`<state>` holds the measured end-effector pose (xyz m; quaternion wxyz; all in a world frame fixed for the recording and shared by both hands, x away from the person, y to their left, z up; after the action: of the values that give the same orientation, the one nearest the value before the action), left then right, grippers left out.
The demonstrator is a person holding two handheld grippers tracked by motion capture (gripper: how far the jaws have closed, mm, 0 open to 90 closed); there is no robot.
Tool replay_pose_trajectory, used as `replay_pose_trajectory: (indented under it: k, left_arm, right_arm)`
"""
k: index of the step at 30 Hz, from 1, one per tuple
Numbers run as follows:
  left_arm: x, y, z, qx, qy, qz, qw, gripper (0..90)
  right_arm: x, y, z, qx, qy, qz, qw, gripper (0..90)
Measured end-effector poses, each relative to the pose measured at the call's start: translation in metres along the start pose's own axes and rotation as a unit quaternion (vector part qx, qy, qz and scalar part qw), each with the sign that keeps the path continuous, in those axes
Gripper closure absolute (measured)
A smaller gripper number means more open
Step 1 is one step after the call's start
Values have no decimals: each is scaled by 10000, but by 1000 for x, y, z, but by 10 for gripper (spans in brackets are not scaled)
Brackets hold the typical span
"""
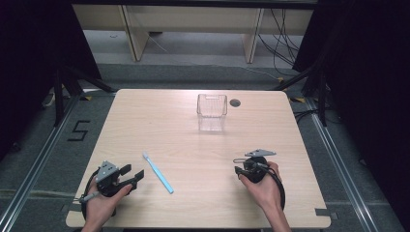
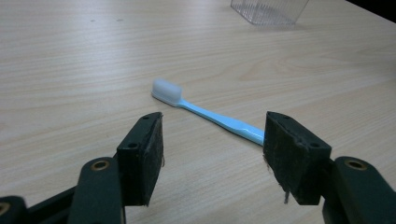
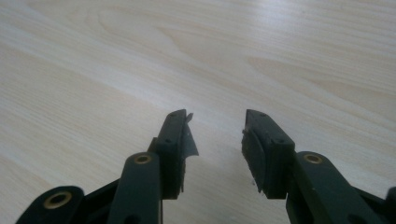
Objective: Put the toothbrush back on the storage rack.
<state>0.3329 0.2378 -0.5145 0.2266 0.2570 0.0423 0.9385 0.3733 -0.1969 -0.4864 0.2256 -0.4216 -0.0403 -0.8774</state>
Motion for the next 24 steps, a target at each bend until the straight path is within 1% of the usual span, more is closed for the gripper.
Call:
replay_pose_trajectory:
  k: [1,2,4,5,7,8,9,10,11,12,13,14,15,16,18,20,21,24]
  left_arm:
    - [0,2,1,32,-70,25,10000,372]
    - [-1,3,3,55,-165,22,9998,372]
    - [-3,6,6,59,-408,-26,9991,370]
    - [-4,7,8,109,-479,-35,9988,373]
    - [-6,11,13,153,-660,-67,9977,371]
    - [-6,12,15,97,-833,-93,9964,367]
    - [-7,13,17,26,-1032,-115,9946,367]
    - [-9,14,19,33,-1172,-131,9930,367]
    - [-12,16,21,57,-1325,-120,9911,367]
    - [-14,17,23,-94,-1541,-147,9879,367]
    - [-16,18,25,-151,-1695,-155,9853,367]
    - [-18,20,27,-141,-1815,-168,9832,367]
    - [-21,23,29,-55,-1908,-180,9815,367]
    - [-24,25,31,3,-1981,-152,9801,363]
    - [-30,29,34,65,-2184,-67,9758,358]
    - [-34,30,37,23,-2426,-85,9701,357]
    - [-37,31,39,36,-2537,-95,9672,357]
    - [-43,33,44,49,-2753,10,9613,352]
  right_arm:
    - [2,-1,1,-103,-9,-57,9999,600]
    - [1,-1,2,-148,39,-32,9999,599]
    - [3,-5,4,-180,-71,-18,9998,599]
    - [2,-3,5,-27,-32,-53,10000,597]
    - [2,-6,5,-51,-22,44,10000,598]
    - [2,-8,6,-17,19,52,10000,598]
    - [3,-9,6,47,1,-2,10000,598]
    - [3,-10,6,18,25,41,10000,598]
    - [3,-11,6,39,19,46,10000,598]
    - [4,-12,6,15,14,23,10000,598]
    - [4,-13,6,22,14,17,10000,598]
    - [5,-13,6,35,16,9,10000,598]
    - [3,-12,6,94,100,89,9999,598]
    - [4,-15,6,-29,47,82,10000,598]
    - [5,-15,6,10,18,48,10000,598]
    - [6,-15,6,3,-1,47,10000,598]
    - [6,-15,6,-1,-2,41,10000,598]
    - [6,-15,5,-12,-18,56,10000,598]
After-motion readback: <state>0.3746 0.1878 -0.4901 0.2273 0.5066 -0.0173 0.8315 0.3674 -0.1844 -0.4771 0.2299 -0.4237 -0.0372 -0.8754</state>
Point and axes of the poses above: each handheld gripper's, and its own axes: x roughly backward along the jaws, z roughly out of its top, y roughly to its right, the point moved 1 cm from there along -x, roughly forward along the jaws, and after that the axes turned 1 degree about z, right-handed, at the moved point
